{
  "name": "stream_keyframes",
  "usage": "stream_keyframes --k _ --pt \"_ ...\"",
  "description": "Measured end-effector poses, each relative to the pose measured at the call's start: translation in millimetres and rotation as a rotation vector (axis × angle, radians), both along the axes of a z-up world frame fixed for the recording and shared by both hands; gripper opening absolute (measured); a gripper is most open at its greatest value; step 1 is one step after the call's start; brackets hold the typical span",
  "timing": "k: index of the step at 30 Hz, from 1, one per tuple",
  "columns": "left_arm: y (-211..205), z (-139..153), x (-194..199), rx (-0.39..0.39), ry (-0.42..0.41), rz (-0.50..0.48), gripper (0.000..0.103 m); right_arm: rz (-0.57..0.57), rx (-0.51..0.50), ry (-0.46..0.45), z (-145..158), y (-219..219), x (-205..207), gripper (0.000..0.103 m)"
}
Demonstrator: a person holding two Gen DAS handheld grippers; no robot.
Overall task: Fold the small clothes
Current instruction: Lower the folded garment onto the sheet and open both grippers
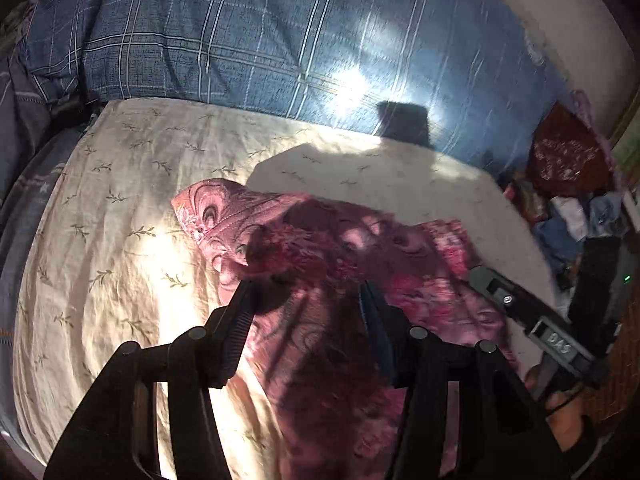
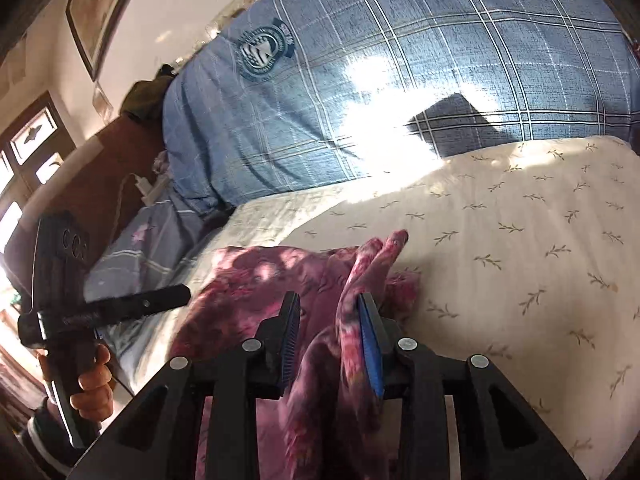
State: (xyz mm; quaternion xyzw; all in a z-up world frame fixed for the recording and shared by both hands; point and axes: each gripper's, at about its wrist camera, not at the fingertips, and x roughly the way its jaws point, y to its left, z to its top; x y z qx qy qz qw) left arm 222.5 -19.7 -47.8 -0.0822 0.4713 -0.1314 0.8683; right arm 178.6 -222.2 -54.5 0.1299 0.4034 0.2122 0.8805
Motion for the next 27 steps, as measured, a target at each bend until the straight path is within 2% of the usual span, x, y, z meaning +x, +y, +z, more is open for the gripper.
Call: stream_keyframes --k 1,2,3,4,5,6,7,9,11,12,14,15,17,20,23,26,27 --pt "-6 -15 8 0.048 0.022 0.01 0.056 -0.026 -0.065 0.069 -16 0 11 0.028" --pt "5 -32 12 0.036 0.055 0.008 0.058 -0.055 -0.079 0.147 -33 -7 21 0.033" --pt "11 -40 14 -0.021 0.075 0.026 0.058 -0.075 0.009 0.158 -38 -21 21 0.032" --pt "22 -40 11 -0.084 0.078 0.052 0.058 -0.1 0.055 0.16 -35 -30 20 0.032" --pt "31 -36 9 -0.121 0.084 0.054 0.058 -0.123 0.054 0.155 -29 -35 18 0.034" --pt "36 -31 6 -0.136 0.082 0.055 0.058 -0.146 0.043 0.12 -20 -39 14 0.039" --pt "38 -25 2 -0.145 0.073 0.053 0.056 -0.149 0.044 0.08 -11 -41 9 0.039" --pt "38 -15 -10 -0.17 0.035 0.025 0.056 -0.076 0.088 -0.005 4 -40 -3 0.039" --pt "31 -11 -21 -0.141 0.005 0.007 0.057 0.017 0.093 -0.034 5 -29 -13 0.035" --pt "26 -15 -24 -0.112 -0.01 0.007 0.058 0.068 0.082 -0.02 0 -20 -17 0.035" --pt "14 -33 -24 -0.019 0.001 0.001 0.061 0.12 -0.051 0.057 -26 1 -17 0.032" --pt "9 -39 -19 0.0 0.016 -0.002 0.063 0.122 -0.064 0.038 -31 1 -21 0.032" --pt "14 -34 -23 -0.018 0.019 0.011 0.062 0.081 -0.059 0.044 -19 -6 -23 0.032" --pt "27 -6 -43 -0.062 -0.018 0.006 0.062 0.083 -0.054 -0.033 10 -16 -48 0.033" --pt "26 5 -77 -0.007 -0.08 -0.035 0.062 0.132 -0.09 -0.092 22 -18 -83 0.033" --pt "15 -24 -91 0.044 -0.012 -0.071 0.063 0.15 -0.17 0.011 -6 -9 -90 0.032" --pt "13 -35 -92 0.042 0.011 -0.061 0.067 0.144 -0.18 0.051 -18 -7 -87 0.033"
